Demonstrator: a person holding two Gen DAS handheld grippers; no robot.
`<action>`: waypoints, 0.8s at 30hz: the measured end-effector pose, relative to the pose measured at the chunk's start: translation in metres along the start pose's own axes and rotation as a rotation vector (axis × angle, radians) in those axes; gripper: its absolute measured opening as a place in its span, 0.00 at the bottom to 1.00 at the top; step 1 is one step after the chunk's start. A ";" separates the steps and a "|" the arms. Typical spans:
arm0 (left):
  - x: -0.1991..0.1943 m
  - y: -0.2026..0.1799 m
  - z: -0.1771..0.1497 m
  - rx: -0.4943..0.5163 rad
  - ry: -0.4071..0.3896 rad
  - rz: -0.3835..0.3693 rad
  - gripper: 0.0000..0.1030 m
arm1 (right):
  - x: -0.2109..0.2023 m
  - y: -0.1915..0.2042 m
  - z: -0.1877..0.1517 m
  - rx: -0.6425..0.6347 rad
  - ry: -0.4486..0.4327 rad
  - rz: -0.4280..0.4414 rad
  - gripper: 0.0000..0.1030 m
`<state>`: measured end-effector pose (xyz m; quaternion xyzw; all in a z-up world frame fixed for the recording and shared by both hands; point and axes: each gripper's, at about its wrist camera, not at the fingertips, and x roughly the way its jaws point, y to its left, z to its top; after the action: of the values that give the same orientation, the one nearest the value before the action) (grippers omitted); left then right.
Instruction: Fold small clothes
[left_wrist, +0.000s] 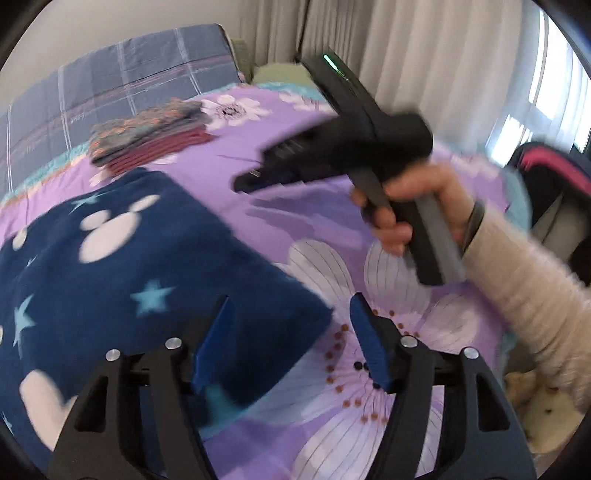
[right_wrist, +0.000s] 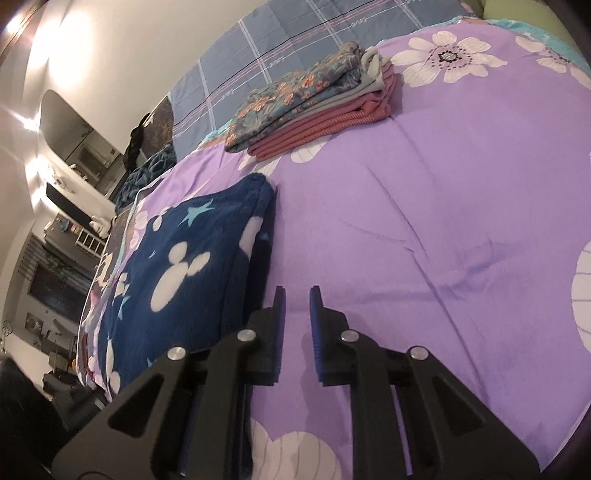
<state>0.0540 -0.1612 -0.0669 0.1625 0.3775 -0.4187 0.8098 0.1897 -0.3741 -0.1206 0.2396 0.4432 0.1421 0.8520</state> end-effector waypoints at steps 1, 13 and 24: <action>0.010 -0.009 0.000 0.028 0.013 0.046 0.66 | 0.001 0.001 0.001 -0.011 0.005 0.003 0.15; 0.000 0.041 -0.016 -0.239 0.030 0.017 0.17 | 0.043 0.014 0.010 -0.058 0.138 0.137 0.32; -0.011 0.031 -0.023 -0.203 -0.007 0.000 0.16 | 0.074 0.044 0.025 -0.063 0.203 0.190 0.49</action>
<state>0.0638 -0.1232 -0.0757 0.0784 0.4153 -0.3789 0.8233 0.2510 -0.3106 -0.1354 0.2378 0.4978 0.2595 0.7926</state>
